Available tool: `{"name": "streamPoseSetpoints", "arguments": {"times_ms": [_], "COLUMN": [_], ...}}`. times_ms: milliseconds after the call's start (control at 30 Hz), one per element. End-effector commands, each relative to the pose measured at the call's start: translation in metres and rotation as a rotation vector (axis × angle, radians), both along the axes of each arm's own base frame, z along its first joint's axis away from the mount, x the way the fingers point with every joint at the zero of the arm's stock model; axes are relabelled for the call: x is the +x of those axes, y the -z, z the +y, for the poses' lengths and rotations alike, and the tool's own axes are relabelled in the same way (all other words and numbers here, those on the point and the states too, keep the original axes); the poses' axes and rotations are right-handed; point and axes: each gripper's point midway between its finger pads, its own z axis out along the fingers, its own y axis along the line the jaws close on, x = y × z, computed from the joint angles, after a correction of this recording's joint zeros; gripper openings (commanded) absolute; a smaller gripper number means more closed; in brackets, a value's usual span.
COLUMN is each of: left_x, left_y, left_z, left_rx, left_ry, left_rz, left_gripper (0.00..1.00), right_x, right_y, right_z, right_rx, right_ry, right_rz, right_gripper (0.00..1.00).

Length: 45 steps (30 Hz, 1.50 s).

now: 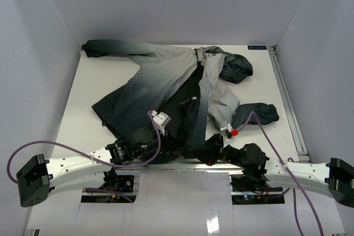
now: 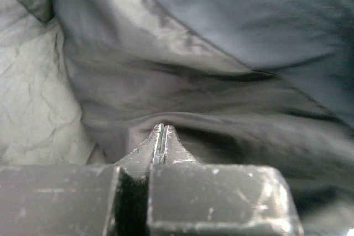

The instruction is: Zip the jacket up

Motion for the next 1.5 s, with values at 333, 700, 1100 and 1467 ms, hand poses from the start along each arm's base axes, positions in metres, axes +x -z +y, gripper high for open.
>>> {"name": "streamPoseSetpoints", "arguments": {"times_ms": [333, 700, 1100, 1467], "left_x": [0.009, 0.028, 0.129, 0.15], "left_y": [0.012, -0.006, -0.057, -0.013], "left_z": [0.0, 0.002, 0.123, 0.186], "left_rx": [0.022, 0.107, 0.409, 0.671], "left_ry": [-0.053, -0.136, -0.558, -0.516], "left_rz": [0.014, 0.039, 0.094, 0.307], "left_gripper": [0.0, 0.26, 0.64, 0.63], "right_x": [-0.028, -0.008, -0.01, 0.0], "right_y": [0.001, 0.037, 0.107, 0.133], "right_z": [-0.019, -0.024, -0.047, -0.044], "right_rx": [0.094, 0.015, -0.06, -0.16], "right_ry": [-0.109, 0.004, 0.03, 0.086], "right_rz": [-0.065, 0.01, 0.117, 0.169], "right_gripper": [0.08, 0.08, 0.08, 0.08]}}
